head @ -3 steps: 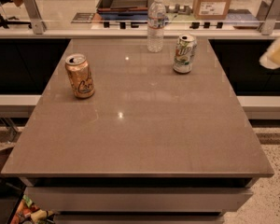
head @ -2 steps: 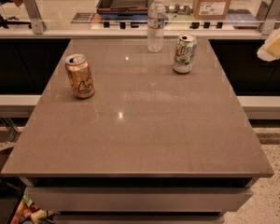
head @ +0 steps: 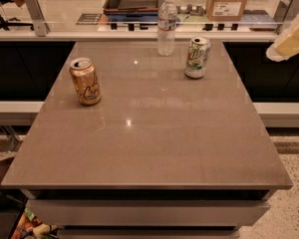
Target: Move 7up can near orange can
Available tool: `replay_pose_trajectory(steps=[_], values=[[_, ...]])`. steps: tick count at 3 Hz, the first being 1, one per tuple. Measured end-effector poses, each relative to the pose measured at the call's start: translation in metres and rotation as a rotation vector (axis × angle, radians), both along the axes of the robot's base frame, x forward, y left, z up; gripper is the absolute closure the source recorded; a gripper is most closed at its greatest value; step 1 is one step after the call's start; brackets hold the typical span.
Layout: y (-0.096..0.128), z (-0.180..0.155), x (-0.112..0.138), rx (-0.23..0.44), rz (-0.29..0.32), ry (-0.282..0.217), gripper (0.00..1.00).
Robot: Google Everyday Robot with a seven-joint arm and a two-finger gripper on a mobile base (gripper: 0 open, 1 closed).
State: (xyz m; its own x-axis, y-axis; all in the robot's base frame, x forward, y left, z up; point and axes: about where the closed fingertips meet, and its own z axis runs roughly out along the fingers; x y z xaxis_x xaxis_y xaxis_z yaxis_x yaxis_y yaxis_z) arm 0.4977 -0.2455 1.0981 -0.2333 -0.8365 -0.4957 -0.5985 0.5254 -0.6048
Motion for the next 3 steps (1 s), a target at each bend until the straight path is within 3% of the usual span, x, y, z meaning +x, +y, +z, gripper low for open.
replay_pose_trajectory(steps=[2, 3], values=[[0.007, -0.038, 0.064, 0.194, 0.035, 0.009, 0.0], [0.011, -0.066, 0.09, 0.291, 0.041, 0.037, 0.0]])
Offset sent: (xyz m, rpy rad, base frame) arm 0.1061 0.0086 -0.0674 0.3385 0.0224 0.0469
